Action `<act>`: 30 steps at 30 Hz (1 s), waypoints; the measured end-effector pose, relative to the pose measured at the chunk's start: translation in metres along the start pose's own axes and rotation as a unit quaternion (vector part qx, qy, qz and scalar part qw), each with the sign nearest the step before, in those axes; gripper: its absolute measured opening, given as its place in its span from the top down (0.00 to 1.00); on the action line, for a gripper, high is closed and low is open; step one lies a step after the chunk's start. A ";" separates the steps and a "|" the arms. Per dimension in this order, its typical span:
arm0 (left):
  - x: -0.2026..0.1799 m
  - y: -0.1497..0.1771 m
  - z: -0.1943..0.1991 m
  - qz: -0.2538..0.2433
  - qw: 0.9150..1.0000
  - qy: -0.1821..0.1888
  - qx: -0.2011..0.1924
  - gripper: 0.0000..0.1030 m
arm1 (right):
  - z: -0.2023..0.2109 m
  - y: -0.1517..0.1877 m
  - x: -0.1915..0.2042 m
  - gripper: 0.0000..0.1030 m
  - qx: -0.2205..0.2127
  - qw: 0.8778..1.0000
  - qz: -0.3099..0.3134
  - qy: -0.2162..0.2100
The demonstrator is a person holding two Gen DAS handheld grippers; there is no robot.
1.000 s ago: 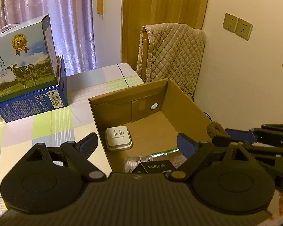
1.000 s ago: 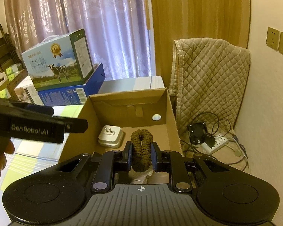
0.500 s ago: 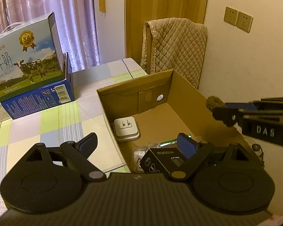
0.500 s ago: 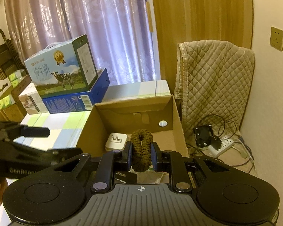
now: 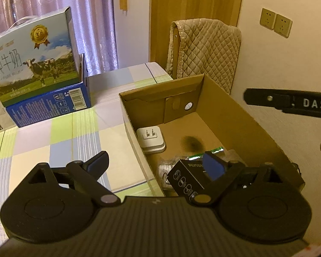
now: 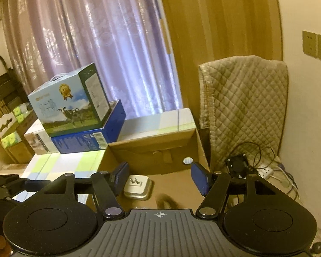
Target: Organize objects
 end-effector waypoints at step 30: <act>-0.040 0.156 0.191 0.088 0.995 -0.044 -0.001 0.01 | 0.211 0.141 0.043 0.40 0.106 0.994 0.025 0.024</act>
Point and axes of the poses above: each gripper's, at about its wrist camera, not at the fingertips, and z roughly against the way its jaws point, x to its left, y to its underside, the point moved 2 cm from there along -z, roughly the way its jaws point, and after that the axes turned 6 degrees about -x, right-handed, at the moved point
